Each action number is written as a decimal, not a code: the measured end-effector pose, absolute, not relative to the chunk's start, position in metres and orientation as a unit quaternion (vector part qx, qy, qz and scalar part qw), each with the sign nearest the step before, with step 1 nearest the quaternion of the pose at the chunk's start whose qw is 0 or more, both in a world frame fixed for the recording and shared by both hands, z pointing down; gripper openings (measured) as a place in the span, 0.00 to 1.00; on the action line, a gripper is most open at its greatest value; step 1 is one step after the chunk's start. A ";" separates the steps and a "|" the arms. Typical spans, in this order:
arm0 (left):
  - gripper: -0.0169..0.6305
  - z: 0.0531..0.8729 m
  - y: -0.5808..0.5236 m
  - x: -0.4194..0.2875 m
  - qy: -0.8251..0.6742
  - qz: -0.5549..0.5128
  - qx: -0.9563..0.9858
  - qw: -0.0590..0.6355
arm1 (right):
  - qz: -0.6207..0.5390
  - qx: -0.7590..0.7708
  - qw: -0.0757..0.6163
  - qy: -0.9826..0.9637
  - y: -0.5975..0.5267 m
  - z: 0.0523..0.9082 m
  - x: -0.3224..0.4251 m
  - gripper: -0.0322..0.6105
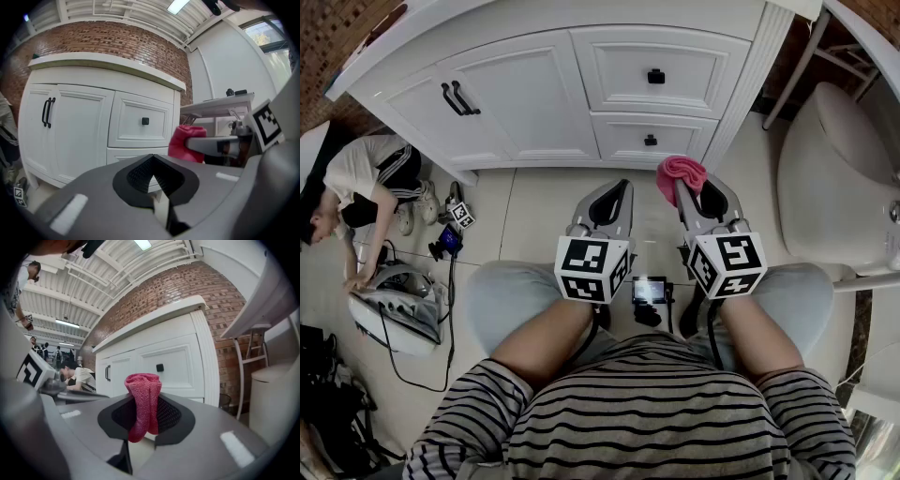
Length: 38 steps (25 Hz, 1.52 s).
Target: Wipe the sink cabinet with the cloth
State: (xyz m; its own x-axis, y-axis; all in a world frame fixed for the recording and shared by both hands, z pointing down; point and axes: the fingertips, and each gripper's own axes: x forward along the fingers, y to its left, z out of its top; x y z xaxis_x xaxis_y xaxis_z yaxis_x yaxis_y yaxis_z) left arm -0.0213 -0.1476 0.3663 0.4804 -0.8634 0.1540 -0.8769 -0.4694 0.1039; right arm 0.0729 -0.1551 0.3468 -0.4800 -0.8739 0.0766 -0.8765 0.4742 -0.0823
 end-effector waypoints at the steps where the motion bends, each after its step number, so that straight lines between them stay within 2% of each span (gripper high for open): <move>1: 0.03 0.364 -0.147 -0.022 -0.507 0.037 0.857 0.086 | 0.048 0.501 0.008 -0.864 -0.165 0.332 0.066 0.19; 9: 0.03 0.354 -0.151 -0.032 -0.511 0.013 0.852 0.111 | -0.048 0.416 0.013 -0.908 -0.258 0.210 -0.039 0.19; 14: 0.03 0.357 -0.156 -0.041 -0.518 0.008 0.847 0.123 | -0.106 0.408 0.045 -0.906 -0.299 0.192 -0.092 0.19; 20: 0.03 0.360 -0.157 -0.040 -0.510 0.004 0.848 0.143 | -0.050 0.455 0.039 -0.888 -0.317 0.206 -0.035 0.20; 31: 0.03 0.364 -0.157 -0.035 -0.504 0.003 0.849 0.158 | 0.006 0.630 0.017 -0.776 -0.296 0.226 0.189 0.20; 34: 0.03 0.363 -0.157 -0.034 -0.504 0.004 0.849 0.158 | 0.017 0.623 -0.005 -0.782 -0.282 0.223 0.176 0.19; 38: 0.03 0.361 -0.157 -0.029 -0.499 0.000 0.853 0.156 | 0.003 0.526 0.003 -0.850 -0.276 0.228 0.069 0.19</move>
State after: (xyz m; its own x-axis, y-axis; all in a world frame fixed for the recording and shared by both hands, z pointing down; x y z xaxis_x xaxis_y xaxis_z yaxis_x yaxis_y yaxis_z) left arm -0.0290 -0.1572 0.3605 0.5021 -0.8506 0.1559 -0.8509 -0.4536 0.2651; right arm 0.0694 -0.2764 0.2277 -0.4461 -0.8949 0.0088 -0.8950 0.4461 -0.0014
